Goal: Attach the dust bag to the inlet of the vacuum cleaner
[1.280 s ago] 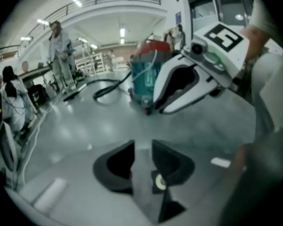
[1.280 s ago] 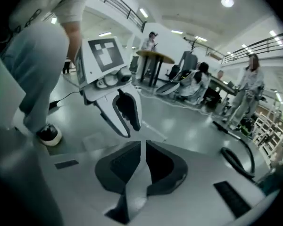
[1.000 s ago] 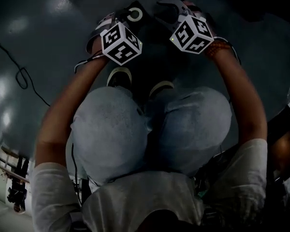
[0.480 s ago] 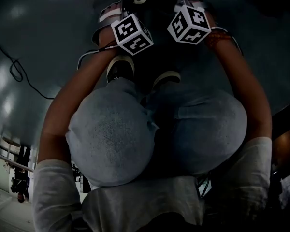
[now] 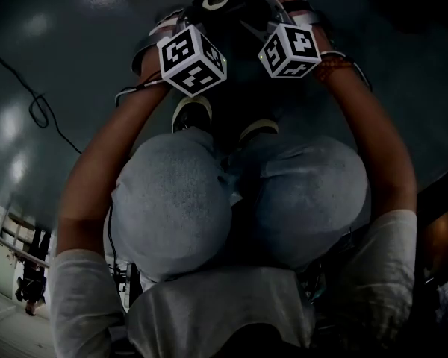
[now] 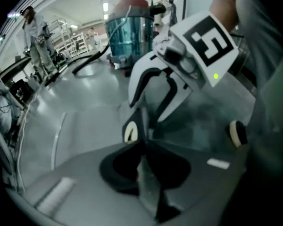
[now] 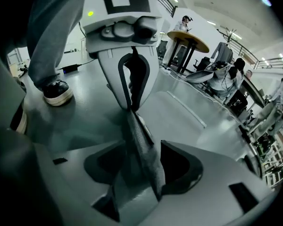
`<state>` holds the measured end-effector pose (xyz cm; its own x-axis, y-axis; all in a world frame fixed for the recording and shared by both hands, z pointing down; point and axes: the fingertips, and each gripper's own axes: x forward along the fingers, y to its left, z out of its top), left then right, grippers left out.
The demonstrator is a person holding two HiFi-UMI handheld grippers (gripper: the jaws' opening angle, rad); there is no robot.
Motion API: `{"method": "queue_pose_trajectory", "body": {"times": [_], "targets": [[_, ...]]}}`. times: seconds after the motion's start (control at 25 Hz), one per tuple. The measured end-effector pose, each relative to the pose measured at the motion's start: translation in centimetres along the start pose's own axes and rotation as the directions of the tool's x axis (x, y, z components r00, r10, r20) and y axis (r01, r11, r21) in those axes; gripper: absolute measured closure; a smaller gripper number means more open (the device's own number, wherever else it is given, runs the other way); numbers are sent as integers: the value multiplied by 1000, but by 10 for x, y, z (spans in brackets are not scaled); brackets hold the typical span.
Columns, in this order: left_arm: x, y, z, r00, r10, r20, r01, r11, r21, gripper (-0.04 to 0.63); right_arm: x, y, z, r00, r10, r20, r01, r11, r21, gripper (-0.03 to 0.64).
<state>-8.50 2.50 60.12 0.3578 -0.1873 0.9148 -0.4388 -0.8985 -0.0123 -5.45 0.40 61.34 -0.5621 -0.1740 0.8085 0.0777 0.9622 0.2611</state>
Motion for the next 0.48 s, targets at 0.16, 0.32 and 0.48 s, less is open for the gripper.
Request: {"method": "queue_pose_trajectory", "body": {"times": [0.16, 0.32, 0.48], "targets": [[-34, 11, 19, 999, -53, 2, 53, 998, 21, 557, -16, -21, 18, 999, -39, 28, 40, 998, -40, 399], [-78, 31, 51, 997, -78, 7, 77, 994, 83, 557, -49, -54, 40, 998, -58, 35, 59, 997, -48, 530], [-127, 36, 93, 992, -122, 22, 118, 984, 133, 558, -101, -72, 53, 999, -31, 25, 31, 1000, 5, 569]]}}
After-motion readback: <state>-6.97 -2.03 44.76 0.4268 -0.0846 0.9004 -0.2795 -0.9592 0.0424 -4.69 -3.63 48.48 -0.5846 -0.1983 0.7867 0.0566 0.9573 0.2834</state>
